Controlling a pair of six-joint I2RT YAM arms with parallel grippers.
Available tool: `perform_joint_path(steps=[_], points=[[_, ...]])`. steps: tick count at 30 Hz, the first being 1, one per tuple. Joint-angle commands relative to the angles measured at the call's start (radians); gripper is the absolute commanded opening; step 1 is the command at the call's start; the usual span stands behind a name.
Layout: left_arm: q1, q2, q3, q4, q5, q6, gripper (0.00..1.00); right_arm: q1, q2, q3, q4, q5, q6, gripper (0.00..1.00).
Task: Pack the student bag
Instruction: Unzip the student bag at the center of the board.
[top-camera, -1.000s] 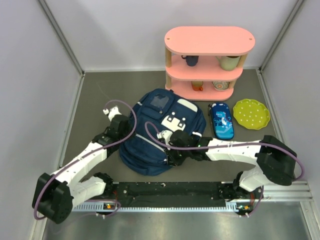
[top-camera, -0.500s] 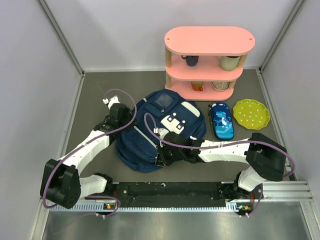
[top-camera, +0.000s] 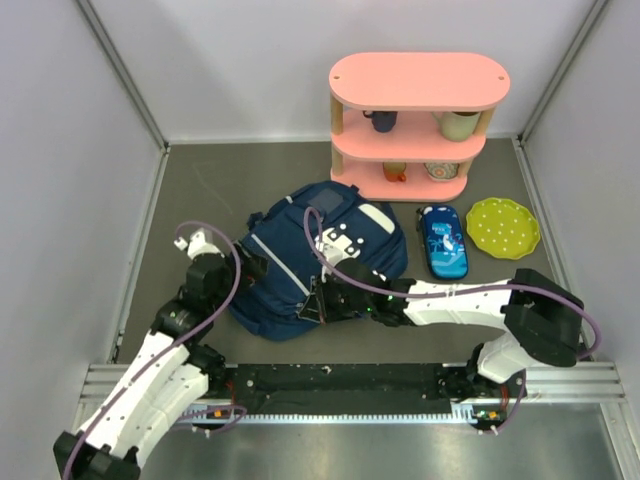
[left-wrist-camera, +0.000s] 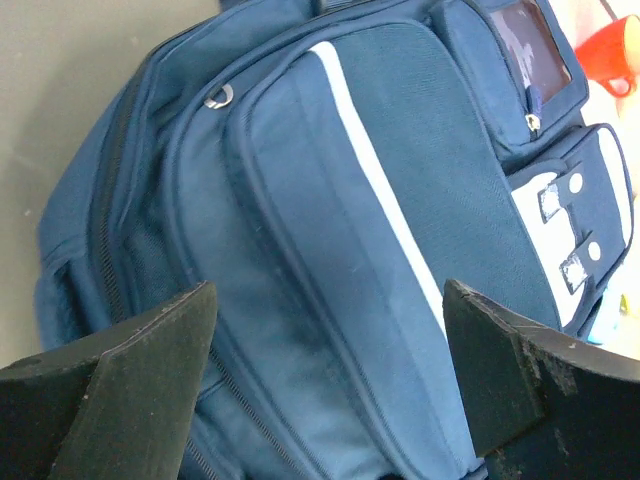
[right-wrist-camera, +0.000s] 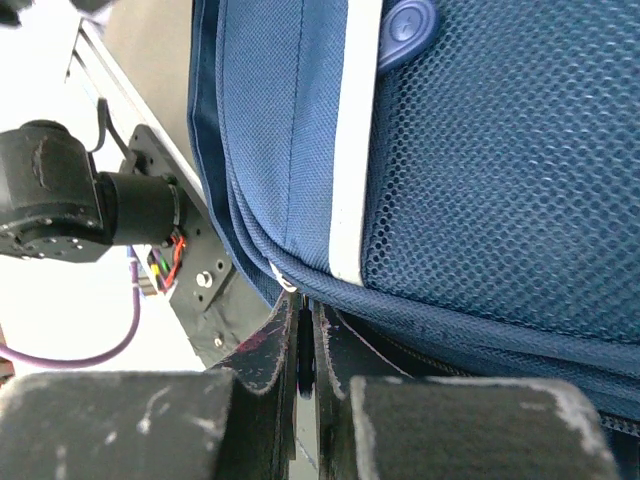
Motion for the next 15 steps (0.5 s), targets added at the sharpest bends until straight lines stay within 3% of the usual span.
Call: perform_joint_path(steps=[1, 8, 9, 12, 15], points=[[-0.001, -0.100, -0.011, -0.134, -0.082, -0.095, 0.97, -0.094, -0.065, 0.031, 0.147, 0.093, 0.013, 0.00], [-0.001, -0.100, -0.109, -0.136, -0.001, -0.174, 0.87, -0.152, -0.096, 0.037, 0.124, 0.083, 0.001, 0.00], [-0.001, -0.102, -0.144, -0.109, 0.026, -0.178, 0.74, -0.151, -0.095, 0.036, 0.126, 0.083, 0.002, 0.00], [-0.004, -0.140, -0.170, -0.102, 0.048, -0.181, 0.59, -0.151, -0.081, 0.040, 0.147, 0.015, 0.016, 0.00], [-0.006, -0.208, -0.107, -0.137, 0.030, -0.133, 0.62, -0.122, -0.052, 0.040, 0.136, -0.002, 0.003, 0.00]])
